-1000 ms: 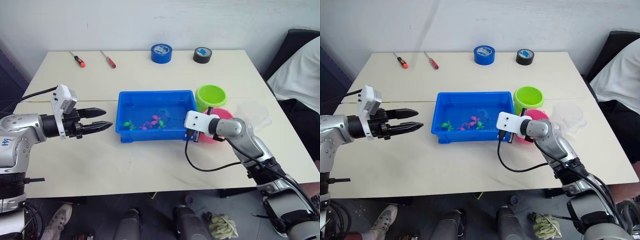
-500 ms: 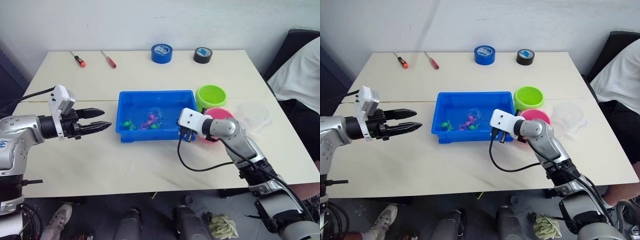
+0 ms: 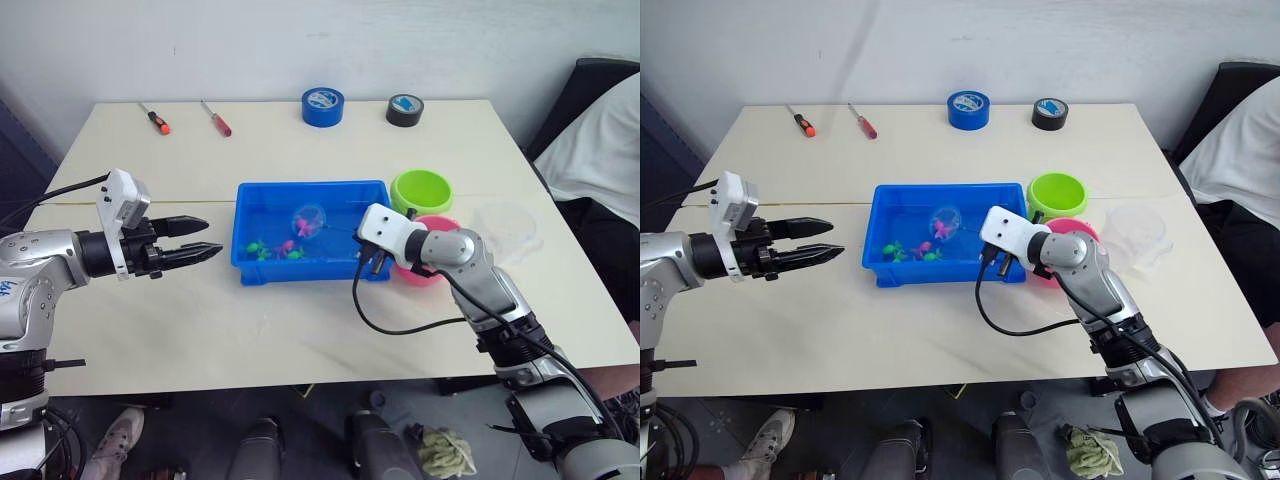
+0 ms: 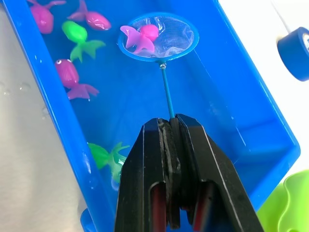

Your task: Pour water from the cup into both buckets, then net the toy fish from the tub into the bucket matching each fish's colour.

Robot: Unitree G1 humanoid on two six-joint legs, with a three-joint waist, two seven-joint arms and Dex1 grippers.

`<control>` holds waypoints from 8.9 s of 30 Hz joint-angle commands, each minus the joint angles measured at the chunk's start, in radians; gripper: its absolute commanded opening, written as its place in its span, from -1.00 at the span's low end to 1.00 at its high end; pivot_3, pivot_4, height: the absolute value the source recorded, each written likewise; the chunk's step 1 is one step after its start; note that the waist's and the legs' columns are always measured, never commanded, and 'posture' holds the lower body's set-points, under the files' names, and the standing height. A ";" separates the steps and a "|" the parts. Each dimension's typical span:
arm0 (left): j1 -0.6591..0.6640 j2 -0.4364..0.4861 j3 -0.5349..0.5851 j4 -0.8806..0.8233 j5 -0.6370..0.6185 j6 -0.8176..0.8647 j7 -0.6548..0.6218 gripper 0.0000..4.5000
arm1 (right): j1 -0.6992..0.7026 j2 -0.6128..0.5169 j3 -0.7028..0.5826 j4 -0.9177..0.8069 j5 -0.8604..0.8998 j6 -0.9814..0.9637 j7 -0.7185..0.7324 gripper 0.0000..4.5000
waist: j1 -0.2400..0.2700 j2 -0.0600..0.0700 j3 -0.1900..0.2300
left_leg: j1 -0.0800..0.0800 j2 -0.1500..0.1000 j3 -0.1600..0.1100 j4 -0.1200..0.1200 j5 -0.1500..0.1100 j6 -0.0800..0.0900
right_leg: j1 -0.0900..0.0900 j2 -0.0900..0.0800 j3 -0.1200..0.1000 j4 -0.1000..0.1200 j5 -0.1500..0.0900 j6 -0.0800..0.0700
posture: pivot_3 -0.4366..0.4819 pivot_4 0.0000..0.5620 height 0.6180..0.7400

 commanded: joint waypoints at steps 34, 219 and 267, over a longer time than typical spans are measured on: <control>-0.273 -0.051 -0.147 0.230 0.047 -0.190 -0.137 0.35 | 0.060 -0.340 -0.446 -0.333 0.488 0.469 0.131 -1.00 | 0.028 0.000 0.000 | -0.001 -0.002 0.000 0.000 -0.001 0.001 | 0.001 -0.001 0.000 -0.003 0.000 0.000 | -0.05 -0.47 0.89; -0.528 -0.214 -0.252 0.733 0.228 -0.486 -0.350 0.35 | 0.683 -0.603 -0.654 -0.602 0.223 0.200 -0.028 -1.00 | 0.029 0.002 0.001 | 0.008 0.004 0.003 -0.001 -0.005 -0.002 | 0.009 0.006 0.003 -0.007 -0.001 -0.002 | -0.05 -0.47 0.89; -0.494 -0.153 -0.204 0.736 0.232 -0.490 -0.359 0.35 | 0.729 -0.408 -0.669 -0.629 -0.270 -0.453 -0.290 -1.00 | 0.024 0.002 0.001 | 0.014 0.000 0.003 0.001 -0.003 -0.003 | 0.014 0.008 0.004 0.000 -0.001 -0.001 | -0.05 -0.47 0.89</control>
